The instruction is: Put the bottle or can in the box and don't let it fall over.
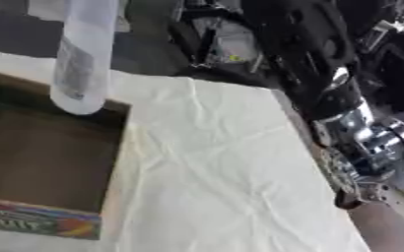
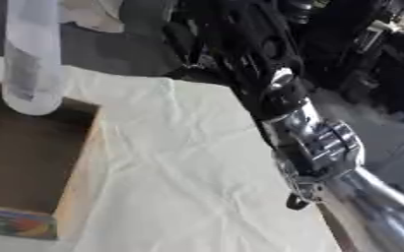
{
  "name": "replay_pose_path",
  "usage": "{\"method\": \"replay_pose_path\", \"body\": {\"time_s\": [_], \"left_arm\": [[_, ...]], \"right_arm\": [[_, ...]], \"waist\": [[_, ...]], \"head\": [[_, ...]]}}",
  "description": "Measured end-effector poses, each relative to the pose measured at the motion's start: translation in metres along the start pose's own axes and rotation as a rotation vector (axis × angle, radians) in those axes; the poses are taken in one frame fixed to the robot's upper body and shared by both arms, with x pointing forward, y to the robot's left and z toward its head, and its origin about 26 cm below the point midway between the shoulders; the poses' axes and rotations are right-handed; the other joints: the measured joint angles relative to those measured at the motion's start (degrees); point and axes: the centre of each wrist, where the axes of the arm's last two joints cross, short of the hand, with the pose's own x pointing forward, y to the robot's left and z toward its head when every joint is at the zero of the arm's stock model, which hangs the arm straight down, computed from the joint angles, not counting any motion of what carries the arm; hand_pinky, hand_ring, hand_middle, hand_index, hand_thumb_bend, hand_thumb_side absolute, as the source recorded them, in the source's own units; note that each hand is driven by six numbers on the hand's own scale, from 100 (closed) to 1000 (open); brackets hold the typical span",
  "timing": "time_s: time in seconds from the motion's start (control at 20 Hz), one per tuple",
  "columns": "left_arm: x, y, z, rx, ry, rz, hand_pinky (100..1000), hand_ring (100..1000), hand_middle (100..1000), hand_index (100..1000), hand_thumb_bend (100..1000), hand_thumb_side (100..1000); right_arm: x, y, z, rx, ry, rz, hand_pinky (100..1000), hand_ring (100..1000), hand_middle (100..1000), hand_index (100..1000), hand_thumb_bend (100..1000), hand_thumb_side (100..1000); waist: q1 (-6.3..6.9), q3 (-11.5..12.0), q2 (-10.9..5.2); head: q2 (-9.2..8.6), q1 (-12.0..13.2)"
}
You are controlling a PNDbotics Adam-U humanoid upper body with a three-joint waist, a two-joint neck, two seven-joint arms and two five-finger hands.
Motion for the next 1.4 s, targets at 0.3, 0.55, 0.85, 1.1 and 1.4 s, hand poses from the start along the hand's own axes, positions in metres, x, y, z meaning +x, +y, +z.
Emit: {"method": "replay_pose_path", "body": {"time_s": [0.3, 0.55, 0.85, 1.1, 1.4], "left_arm": [[0.001, 0.000, -0.001, 0.000, -0.002, 0.000, 882, 855, 795, 781, 183, 825], [0.002, -0.001, -0.003, -0.001, -0.011, 0.002, 883, 856, 795, 781, 182, 823], [0.003, -0.001, -0.005, -0.002, -0.018, 0.004, 883, 856, 796, 782, 183, 825], [0.004, -0.001, -0.006, -0.003, -0.022, 0.004, 884, 857, 796, 782, 183, 826], [0.004, -0.002, -0.006, -0.001, -0.025, 0.009, 885, 858, 797, 783, 182, 830]], "right_arm": [[-0.014, 0.022, -0.009, 0.043, 0.007, -0.009, 332, 261, 279, 480, 100, 114], [-0.029, 0.047, -0.017, 0.069, 0.014, -0.009, 335, 264, 282, 480, 100, 118], [-0.043, 0.075, -0.024, 0.097, 0.020, -0.016, 372, 295, 304, 496, 100, 118], [-0.050, 0.092, -0.026, 0.118, 0.023, 0.003, 408, 325, 329, 521, 100, 123], [-0.052, 0.097, -0.028, 0.133, 0.022, 0.065, 573, 484, 471, 669, 100, 103]], "waist": [[-0.02, 0.5, 0.21], [-0.01, 1.1, 0.63], [-0.01, 1.5, 0.94], [-0.01, 1.8, 1.20], [0.02, 2.0, 1.25]], "head": [[-0.05, -0.4], [-0.07, -0.7], [-0.37, -1.1], [-0.56, -1.4], [-0.56, -1.5]]}}
